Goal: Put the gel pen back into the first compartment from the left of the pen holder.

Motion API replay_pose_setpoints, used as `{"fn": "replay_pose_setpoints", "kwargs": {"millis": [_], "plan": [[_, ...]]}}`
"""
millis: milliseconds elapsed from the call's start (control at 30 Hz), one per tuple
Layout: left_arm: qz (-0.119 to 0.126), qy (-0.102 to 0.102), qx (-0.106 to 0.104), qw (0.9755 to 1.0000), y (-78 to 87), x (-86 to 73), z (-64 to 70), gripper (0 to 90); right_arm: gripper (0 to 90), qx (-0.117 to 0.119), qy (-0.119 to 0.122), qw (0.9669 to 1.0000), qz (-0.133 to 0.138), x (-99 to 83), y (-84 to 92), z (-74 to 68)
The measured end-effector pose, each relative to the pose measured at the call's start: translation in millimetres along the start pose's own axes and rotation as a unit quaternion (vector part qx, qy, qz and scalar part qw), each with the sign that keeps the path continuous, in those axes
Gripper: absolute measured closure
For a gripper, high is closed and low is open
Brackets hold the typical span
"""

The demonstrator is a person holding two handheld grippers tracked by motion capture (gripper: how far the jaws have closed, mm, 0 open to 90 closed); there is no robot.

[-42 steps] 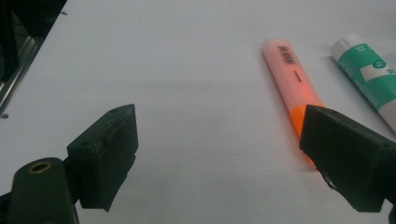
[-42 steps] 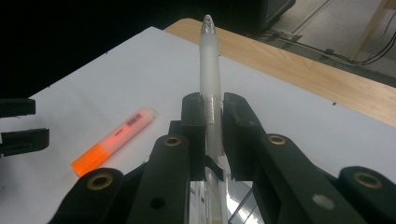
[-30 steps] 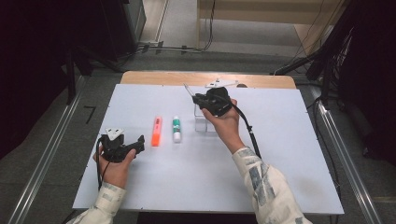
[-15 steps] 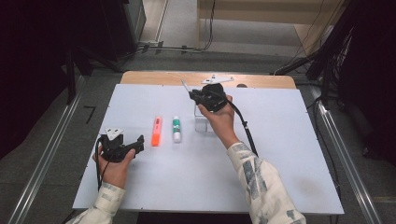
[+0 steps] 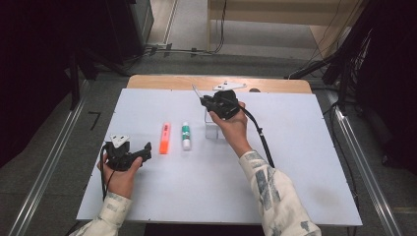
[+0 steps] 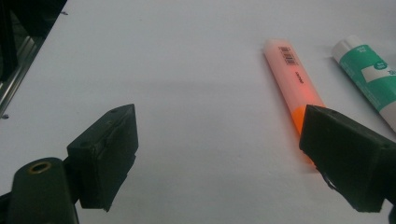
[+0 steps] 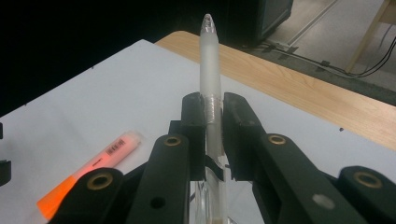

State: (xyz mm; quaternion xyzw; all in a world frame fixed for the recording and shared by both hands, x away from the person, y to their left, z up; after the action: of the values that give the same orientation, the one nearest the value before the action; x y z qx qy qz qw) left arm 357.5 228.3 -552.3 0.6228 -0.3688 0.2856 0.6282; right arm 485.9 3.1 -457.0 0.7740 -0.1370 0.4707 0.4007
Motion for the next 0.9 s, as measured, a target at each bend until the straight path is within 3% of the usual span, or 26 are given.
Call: {"fn": "replay_pose_setpoints", "kwargs": {"millis": [433,900], "plan": [[0.000,-0.001,-0.001,1.0000,-0.7,0.0,0.9,12.4,77.3,0.010,-0.012,0.9998,0.013,1.8,1.2,1.2],[-0.001,0.000,-0.001,1.0000,-0.4,-0.1,0.6,12.4,77.2,0.009,-0.006,0.9999,0.000,-11.9,7.6,1.2]]}}
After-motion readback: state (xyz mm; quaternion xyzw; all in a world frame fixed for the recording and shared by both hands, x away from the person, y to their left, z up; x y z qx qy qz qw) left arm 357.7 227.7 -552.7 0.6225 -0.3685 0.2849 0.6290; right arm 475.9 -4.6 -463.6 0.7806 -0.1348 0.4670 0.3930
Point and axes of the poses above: each handheld gripper's, and its own axes: y roughly backward along the jaws, x roughly out of its top, z roughly to its right, the point moved 10 cm from there along -y, roughly forward along the jaws, and after that the axes turned 11 degrees about -y, right-handed, at the moved point
